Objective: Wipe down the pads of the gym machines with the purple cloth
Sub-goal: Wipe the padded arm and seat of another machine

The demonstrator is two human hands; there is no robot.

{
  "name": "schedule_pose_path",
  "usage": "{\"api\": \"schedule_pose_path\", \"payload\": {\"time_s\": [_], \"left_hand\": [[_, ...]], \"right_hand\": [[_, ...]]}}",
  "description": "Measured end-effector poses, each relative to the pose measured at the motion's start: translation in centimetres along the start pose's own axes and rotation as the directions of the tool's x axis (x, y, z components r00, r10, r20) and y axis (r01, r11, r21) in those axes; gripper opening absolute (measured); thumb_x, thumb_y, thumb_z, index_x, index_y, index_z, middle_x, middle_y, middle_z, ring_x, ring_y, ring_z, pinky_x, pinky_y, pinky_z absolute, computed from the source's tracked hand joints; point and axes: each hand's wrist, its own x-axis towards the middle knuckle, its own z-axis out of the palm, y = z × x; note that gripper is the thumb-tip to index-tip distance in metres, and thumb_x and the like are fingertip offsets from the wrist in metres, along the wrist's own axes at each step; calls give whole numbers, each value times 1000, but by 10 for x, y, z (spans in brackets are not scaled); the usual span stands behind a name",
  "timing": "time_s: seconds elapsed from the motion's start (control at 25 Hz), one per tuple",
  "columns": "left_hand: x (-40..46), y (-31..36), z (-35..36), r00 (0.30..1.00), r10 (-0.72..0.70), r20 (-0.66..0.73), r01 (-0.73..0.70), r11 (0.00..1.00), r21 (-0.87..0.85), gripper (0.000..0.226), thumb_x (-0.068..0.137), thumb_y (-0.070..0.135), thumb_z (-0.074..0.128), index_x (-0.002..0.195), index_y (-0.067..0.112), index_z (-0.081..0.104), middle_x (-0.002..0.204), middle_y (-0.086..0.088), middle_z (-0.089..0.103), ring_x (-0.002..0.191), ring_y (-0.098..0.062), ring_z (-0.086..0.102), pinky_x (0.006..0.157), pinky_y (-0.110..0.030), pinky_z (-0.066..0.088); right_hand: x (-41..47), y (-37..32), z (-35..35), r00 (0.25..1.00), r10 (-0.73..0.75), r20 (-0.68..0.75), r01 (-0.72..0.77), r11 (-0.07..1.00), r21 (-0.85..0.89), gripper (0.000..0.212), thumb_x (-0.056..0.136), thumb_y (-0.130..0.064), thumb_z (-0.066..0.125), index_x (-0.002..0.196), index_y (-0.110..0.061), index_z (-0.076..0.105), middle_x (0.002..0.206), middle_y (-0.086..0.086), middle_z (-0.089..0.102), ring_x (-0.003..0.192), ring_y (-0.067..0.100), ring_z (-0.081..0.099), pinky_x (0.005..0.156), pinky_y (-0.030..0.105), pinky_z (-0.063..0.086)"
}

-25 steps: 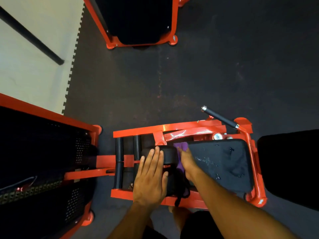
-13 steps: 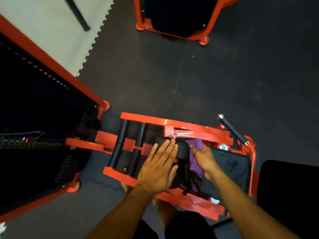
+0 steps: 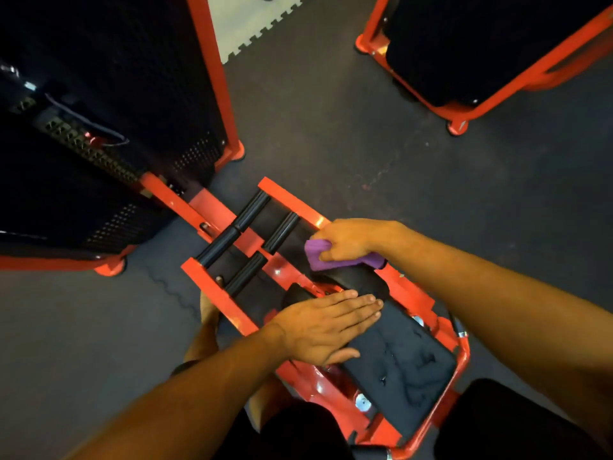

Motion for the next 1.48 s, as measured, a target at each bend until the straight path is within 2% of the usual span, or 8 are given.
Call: {"api": "schedule_pose_path", "payload": {"time_s": [0.24, 0.48, 0.64, 0.8, 1.0, 1.16, 1.36, 1.48], "left_hand": [[1, 0, 9, 990, -48, -135, 33, 993, -113, 68, 108, 47, 35, 157, 1, 37, 163, -17, 37, 155, -29, 27, 129, -45, 16], [2, -1, 7, 989, -56, -134, 47, 996, -74, 68, 105, 48, 38, 154, 1, 42, 161, -16, 41, 154, -30, 31, 130, -45, 14], [-1, 1, 9, 986, -50, -156, 31, 992, -126, 67, 105, 45, 39, 155, 0, 41, 162, -15, 41, 155, -30, 29, 127, -46, 21], [0, -1, 8, 986, -59, -155, 36, 988, -148, 67, 103, 44, 45, 154, 0, 42, 162, -15, 40, 154, -30, 30, 125, -46, 27], [0, -1, 0, 995, -40, -95, 29, 994, -110, 67, 103, 44, 44, 155, 2, 41, 163, -14, 38, 155, -29, 29, 126, -45, 25], [1, -2, -3, 995, -41, -96, 32, 995, -89, 67, 101, 44, 48, 154, 3, 44, 163, -13, 40, 153, -28, 32, 125, -45, 28], [3, -2, -6, 994, -28, -103, 22, 998, -59, 66, 98, 43, 51, 152, 5, 48, 162, -12, 41, 153, -26, 34, 125, -44, 28], [4, -2, -8, 996, -29, -88, 26, 999, -35, 67, 96, 44, 54, 151, 5, 50, 160, -12, 44, 151, -27, 37, 123, -45, 33]], "right_hand": [[68, 3, 16, 956, 153, 249, -132, 986, -101, 20, 92, -18, 62, 110, -10, 69, 109, 12, 69, 101, 27, 63, 88, 36, 50], [59, -4, -13, 937, 97, 335, -70, 993, -91, 7, 90, -19, 67, 95, -22, 64, 81, -4, 62, 69, 12, 54, 64, 27, 44], [81, 8, 23, 941, 187, 283, -175, 982, -68, 21, 92, -24, 66, 107, -11, 68, 95, 5, 62, 86, 23, 58, 71, 28, 42], [59, 45, 33, 931, 340, 131, -365, 875, 319, 33, 91, -34, 67, 118, -15, 67, 112, 6, 66, 102, 27, 64, 89, 35, 52], [-58, 61, 51, 943, 326, -66, -100, 468, 878, 18, 94, -21, 71, 110, -14, 70, 102, 2, 74, 87, 14, 68, 82, 26, 54], [-46, 52, 83, 896, 396, -201, -58, 552, 832, 15, 102, -23, 60, 115, -23, 66, 99, -11, 67, 85, 2, 58, 73, 6, 43], [0, 72, 108, 913, 386, -130, -105, 532, 840, 17, 95, -22, 59, 108, -20, 69, 105, -5, 70, 91, 11, 63, 90, 33, 52], [-44, 55, 92, 869, 467, -165, -93, 481, 872, 17, 99, -19, 59, 112, -22, 69, 107, -3, 69, 92, 12, 60, 79, 23, 49]]}}
